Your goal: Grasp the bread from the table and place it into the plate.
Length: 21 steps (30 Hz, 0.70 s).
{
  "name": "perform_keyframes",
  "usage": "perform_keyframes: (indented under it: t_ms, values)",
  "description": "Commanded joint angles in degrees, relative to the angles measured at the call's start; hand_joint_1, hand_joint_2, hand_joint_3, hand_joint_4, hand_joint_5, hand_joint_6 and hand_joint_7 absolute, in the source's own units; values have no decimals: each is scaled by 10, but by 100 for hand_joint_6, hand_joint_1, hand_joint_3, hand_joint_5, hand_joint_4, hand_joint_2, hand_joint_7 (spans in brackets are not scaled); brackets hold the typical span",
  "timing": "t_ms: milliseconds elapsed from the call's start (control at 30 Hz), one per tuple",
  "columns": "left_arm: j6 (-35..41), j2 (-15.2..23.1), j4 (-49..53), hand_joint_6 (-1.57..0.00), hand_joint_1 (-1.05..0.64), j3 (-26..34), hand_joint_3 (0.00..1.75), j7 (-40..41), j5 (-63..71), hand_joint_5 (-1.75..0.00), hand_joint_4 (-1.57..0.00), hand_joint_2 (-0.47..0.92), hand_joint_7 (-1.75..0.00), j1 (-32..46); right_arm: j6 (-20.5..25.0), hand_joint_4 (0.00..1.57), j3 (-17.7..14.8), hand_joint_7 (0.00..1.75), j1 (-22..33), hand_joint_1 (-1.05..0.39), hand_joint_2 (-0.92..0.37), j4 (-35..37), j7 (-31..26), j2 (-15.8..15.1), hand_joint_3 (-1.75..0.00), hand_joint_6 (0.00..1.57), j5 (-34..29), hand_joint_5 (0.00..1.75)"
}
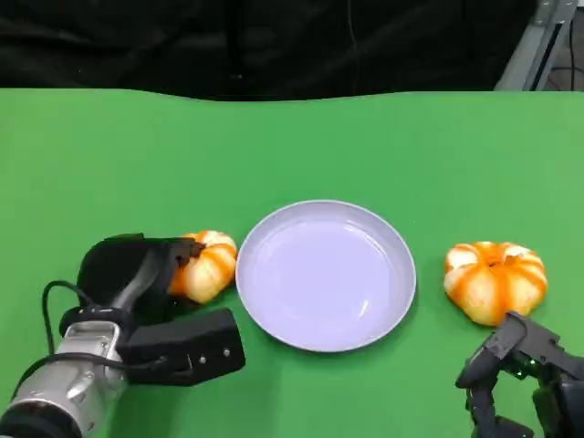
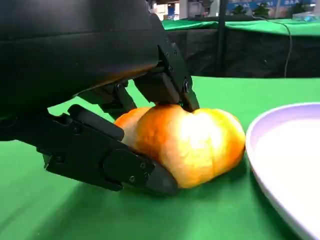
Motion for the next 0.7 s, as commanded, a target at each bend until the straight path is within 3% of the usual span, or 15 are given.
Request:
perform_keyframes:
  t_ms: [33,67,100,167,233,367,700]
  values:
    - [-12,12,1,-136,-7,12,9,5,-14,-158,-75,92,-14,-6,-3,83,-4,151,2,-12,-53,1,0,-6,-118,75,9,175]
    - [-9,13,-2,-125,-8,13,9,4,-15,-166,-73,92,-45,-6,-5,83,-4,151,1,-12,-53,2,1,-7,-118,75,11,175]
    - [-7,14,-4,-102,-8,15,10,3,-15,-171,-71,92,-96,-7,-8,83,-5,151,0,-12,-53,5,1,-8,-117,75,12,175]
    - [-6,15,-8,-82,-8,19,8,2,-17,-174,-71,92,-137,-7,-11,84,-5,151,-2,-12,-53,9,2,-7,-117,76,15,175]
    - [-10,18,-10,-68,-8,23,7,6,-18,-174,-70,92,-162,-8,-4,85,-4,152,0,-13,-53,4,2,-6,-118,77,12,175]
    - [-19,22,-16,-61,-6,28,8,16,-17,-175,-68,92,-174,-8,-8,84,-5,152,0,-11,-52,4,0,-7,-119,76,6,175]
    - [-8,26,-102,-62,-6,47,8,33,-14,-175,-69,91,-173,-10,-12,83,-7,151,-1,-12,-52,10,4,-10,-118,76,15,175]
